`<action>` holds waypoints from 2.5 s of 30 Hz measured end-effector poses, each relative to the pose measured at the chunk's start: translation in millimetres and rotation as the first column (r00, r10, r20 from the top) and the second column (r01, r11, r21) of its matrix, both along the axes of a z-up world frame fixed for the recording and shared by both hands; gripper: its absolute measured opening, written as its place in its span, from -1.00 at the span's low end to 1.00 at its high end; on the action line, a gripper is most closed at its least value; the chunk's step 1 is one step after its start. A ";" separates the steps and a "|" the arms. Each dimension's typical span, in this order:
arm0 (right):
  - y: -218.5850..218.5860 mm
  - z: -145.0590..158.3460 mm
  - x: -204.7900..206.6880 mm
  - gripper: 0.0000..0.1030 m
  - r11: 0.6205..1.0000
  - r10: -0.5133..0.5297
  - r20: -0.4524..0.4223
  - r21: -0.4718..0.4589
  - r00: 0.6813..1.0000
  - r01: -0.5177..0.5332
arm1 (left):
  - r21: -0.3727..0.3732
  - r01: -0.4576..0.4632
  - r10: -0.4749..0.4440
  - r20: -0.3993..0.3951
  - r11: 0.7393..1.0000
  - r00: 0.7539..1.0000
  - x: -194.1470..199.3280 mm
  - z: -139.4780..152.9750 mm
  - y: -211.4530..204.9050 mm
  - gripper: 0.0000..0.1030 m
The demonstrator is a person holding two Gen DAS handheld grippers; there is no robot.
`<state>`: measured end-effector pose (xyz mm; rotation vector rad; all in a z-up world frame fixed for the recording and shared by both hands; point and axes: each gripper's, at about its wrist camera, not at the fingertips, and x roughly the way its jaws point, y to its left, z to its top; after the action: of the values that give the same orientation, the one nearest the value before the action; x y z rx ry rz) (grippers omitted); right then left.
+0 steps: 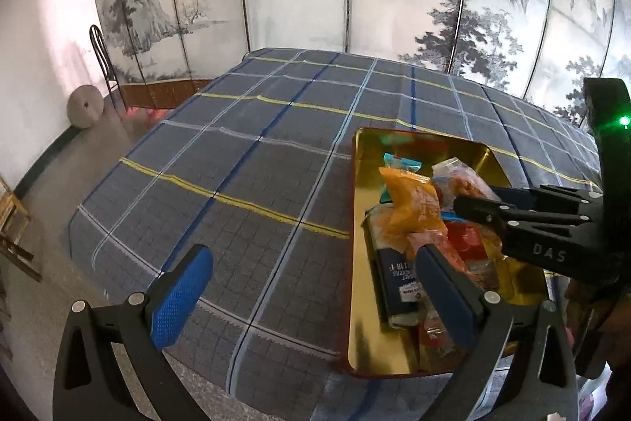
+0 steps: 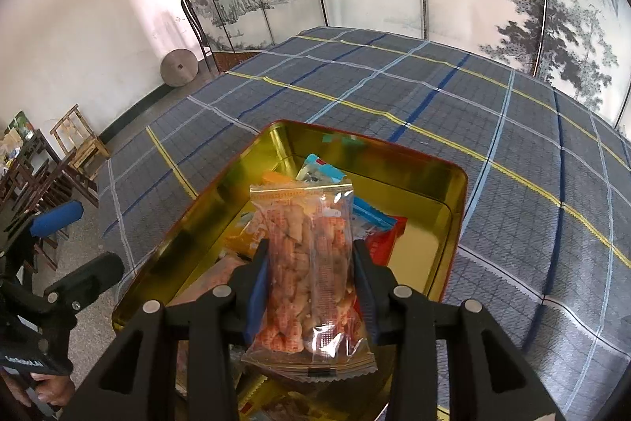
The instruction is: Organize snacks
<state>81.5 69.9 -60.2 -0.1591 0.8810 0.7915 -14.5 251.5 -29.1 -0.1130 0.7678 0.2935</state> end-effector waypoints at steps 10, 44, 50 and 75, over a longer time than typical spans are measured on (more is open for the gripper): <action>-0.7 3.5 -4.2 -0.19 1.000 0.002 0.025 0.012 1.000 -0.002 | -0.005 0.021 -0.021 0.046 1.000 0.999 -1.8 0.9 -3.4 0.97; -118.6 76.9 -133.0 0.16 0.960 -0.202 0.322 0.252 0.925 0.121 | 0.132 0.085 -0.114 0.234 0.988 0.966 -59.3 77.1 -64.2 0.99; -135.0 86.6 -146.2 0.16 0.953 -0.225 0.345 0.275 0.911 0.131 | 0.081 0.084 -0.102 0.254 0.993 0.962 -76.5 98.8 -66.2 0.99; -183.5 72.1 -147.3 0.31 0.945 -0.293 0.314 0.240 0.903 0.224 | 0.147 0.118 -0.151 0.239 0.982 0.959 -92.2 101.0 -99.9 0.99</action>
<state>-65.9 -113.6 11.9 -0.0015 0.4712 0.5721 -106.7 151.6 71.8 0.0271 0.5021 0.1950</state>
